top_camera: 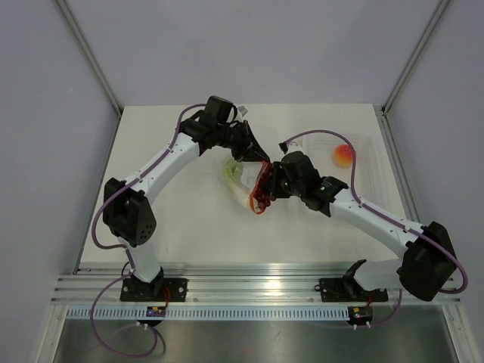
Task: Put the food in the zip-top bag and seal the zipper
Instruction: Place the fake fruit in the zipper food storage bag.
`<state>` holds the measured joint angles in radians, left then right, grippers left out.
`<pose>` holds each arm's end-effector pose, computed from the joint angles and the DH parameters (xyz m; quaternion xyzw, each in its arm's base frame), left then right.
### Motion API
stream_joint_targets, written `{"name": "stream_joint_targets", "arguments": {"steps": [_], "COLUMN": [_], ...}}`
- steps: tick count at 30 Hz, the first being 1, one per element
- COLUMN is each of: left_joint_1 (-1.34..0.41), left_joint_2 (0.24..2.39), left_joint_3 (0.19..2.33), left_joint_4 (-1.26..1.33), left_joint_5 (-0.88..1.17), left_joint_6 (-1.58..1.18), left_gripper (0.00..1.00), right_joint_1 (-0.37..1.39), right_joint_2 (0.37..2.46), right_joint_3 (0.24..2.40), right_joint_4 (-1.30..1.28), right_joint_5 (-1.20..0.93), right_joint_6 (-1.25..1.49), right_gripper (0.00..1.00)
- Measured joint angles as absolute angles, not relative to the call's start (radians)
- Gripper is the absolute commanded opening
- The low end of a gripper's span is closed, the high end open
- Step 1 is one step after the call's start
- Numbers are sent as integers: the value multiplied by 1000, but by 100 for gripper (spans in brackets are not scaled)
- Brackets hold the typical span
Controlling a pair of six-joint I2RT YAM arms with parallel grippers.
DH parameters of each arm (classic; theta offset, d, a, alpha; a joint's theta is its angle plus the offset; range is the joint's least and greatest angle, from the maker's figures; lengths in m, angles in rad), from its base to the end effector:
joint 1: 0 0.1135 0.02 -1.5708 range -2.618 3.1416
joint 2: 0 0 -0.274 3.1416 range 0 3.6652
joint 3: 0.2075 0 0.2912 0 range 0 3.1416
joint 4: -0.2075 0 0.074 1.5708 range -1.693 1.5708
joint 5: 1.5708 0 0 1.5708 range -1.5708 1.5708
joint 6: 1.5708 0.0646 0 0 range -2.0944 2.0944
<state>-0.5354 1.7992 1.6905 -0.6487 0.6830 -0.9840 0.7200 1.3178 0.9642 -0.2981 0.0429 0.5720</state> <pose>0.3765 -0.2708 0.3238 -0.0633 0.8732 -0.4797 0.0584 0.2647 0.2285 0.2524 -0.0568 0.8943 0.2516 0.3657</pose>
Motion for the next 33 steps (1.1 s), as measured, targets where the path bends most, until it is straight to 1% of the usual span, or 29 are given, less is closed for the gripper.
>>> {"name": "stream_joint_targets", "arguments": {"steps": [11, 17, 22, 27, 33], "left_joint_1": [-537, -537, -542, -543, -544], "left_joint_2": [1686, 1653, 1643, 1642, 1644], "left_joint_3": [1599, 1539, 1504, 1501, 1499], "left_joint_4": [-560, -518, -505, -503, -482], "left_joint_5": [730, 746, 757, 777, 801], "left_joint_6": [-980, -980, -970, -945, -951], "left_gripper": [0, 0, 0, 0, 0], "right_joint_1": [725, 727, 725, 719, 706], "right_joint_2": [1355, 1388, 1373, 1277, 1050], "right_joint_3": [1067, 1069, 1059, 1042, 990], "right_joint_4": [-285, -251, -229, -247, -303], "right_joint_5": [110, 184, 246, 303, 385], "right_joint_6": [685, 805, 871, 883, 883], "right_gripper": [0, 0, 0, 0, 0]}}
